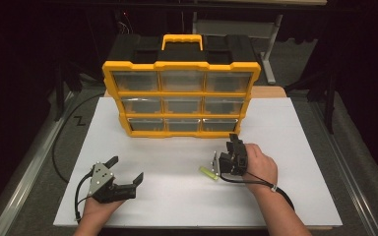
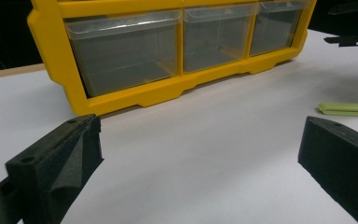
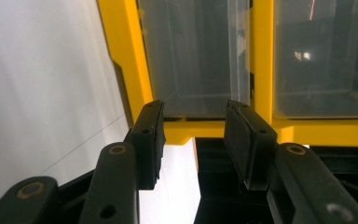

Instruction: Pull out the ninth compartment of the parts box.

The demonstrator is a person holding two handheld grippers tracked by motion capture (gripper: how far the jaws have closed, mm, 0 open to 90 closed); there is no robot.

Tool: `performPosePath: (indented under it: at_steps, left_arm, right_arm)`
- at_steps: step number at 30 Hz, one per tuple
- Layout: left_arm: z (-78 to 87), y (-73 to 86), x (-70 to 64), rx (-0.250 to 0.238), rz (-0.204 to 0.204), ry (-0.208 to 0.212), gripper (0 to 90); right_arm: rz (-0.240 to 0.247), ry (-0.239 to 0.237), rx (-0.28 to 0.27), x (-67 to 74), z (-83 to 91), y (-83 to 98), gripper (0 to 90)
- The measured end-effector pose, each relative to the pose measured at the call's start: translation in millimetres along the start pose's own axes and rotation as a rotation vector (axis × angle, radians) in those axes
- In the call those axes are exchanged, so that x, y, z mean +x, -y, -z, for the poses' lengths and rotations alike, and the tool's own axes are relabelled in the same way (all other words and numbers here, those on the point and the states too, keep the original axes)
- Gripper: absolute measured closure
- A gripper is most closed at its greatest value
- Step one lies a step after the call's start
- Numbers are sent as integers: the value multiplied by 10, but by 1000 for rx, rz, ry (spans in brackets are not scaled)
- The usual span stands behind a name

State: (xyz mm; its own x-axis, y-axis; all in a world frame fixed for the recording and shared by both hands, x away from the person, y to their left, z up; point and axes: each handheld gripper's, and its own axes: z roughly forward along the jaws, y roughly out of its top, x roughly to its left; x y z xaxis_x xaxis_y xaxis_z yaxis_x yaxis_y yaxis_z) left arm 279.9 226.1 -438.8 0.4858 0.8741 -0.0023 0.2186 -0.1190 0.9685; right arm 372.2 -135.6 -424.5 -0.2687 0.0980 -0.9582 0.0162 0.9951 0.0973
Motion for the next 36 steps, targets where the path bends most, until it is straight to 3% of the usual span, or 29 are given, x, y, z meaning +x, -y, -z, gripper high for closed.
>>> performPosePath:
  at_steps: [7,23,30,31,32,34,36]
  left_arm:
    - [8,-11,-39,-7,-23,13,3]
    - [3,-15,-52,-9,-32,31,3]
    - [3,-15,-52,-7,-35,34,3]
    - [1,-14,-54,-7,-36,37,3]
    - [-1,-13,-56,-6,-37,40,3]
    - [-4,-12,-64,-6,-40,41,3]
    - [0,-13,-68,-4,-46,45,3]
  right_arm:
    - [-1,18,0,-61,-55,-35,601]
    - [-19,45,4,-197,-230,-111,626]
    - [-16,47,2,-227,-271,-165,658]
    - [2,55,1,-241,-276,-180,664]
    - [-18,47,2,-233,-286,-191,668]
    - [9,54,-8,-265,-298,-223,676]
    - [4,53,-12,-269,-315,-244,681]
